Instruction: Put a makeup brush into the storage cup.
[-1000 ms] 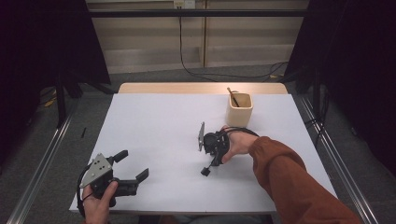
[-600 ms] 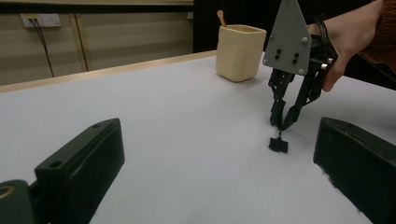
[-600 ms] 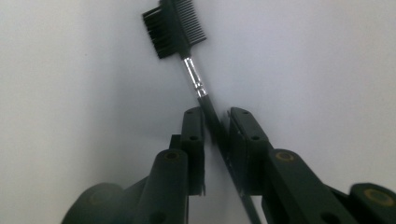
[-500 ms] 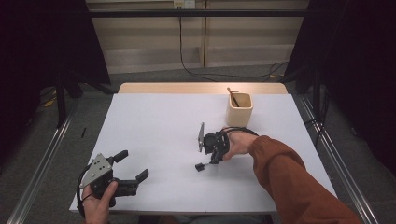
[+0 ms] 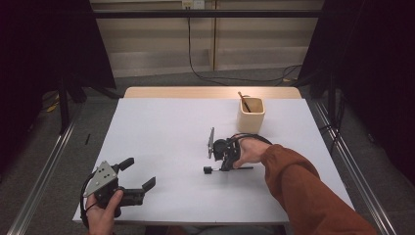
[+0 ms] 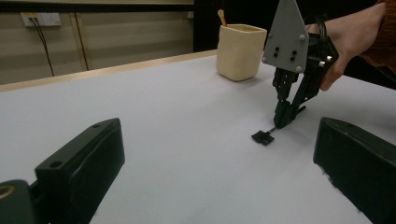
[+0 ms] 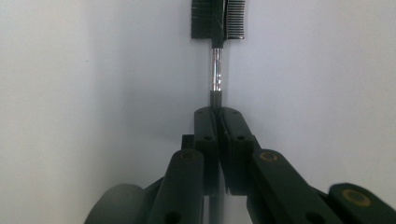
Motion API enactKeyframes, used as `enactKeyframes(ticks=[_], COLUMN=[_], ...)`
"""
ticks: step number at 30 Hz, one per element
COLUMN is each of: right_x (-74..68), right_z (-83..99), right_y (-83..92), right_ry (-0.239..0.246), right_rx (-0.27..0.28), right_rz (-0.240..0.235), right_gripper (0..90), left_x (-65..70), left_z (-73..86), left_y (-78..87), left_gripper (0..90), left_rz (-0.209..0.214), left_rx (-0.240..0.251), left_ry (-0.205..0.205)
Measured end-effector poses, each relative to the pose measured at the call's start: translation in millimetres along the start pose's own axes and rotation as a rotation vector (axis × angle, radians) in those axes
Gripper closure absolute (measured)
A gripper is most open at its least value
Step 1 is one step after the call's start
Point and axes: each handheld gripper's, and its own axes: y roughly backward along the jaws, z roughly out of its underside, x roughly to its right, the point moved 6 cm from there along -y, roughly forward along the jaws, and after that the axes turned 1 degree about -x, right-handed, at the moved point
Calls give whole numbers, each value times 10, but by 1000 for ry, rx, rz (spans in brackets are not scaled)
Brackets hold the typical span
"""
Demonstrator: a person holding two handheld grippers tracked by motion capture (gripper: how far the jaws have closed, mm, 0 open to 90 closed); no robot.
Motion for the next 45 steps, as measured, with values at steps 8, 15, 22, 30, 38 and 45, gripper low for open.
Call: enactKeyframes(ticks=[8,15,22,30,38,45], right_x=[24,29,38,81,134,122], right_z=[51,96,147,193,197,216], right_y=[14,113,243,452,624,611], right_ry=[-60,-96,-148,-205,-262,-291], right_rx=[44,67,147,276,432,472], right_rz=[20,35,57,89,149,159], right_gripper=[858,862,863,863,863,862], left_x=[4,5,5,0,0,9], left_z=[2,1,-1,-3,-3,-6], left_y=[-2,1,0,1,1,-3], left_gripper=[21,20,20,20,20,19], left_rz=[0,1,-2,-5,-5,-3], left_rx=[-2,1,-1,3,4,1], left_ry=[-4,-2,-5,-1,-1,-11])
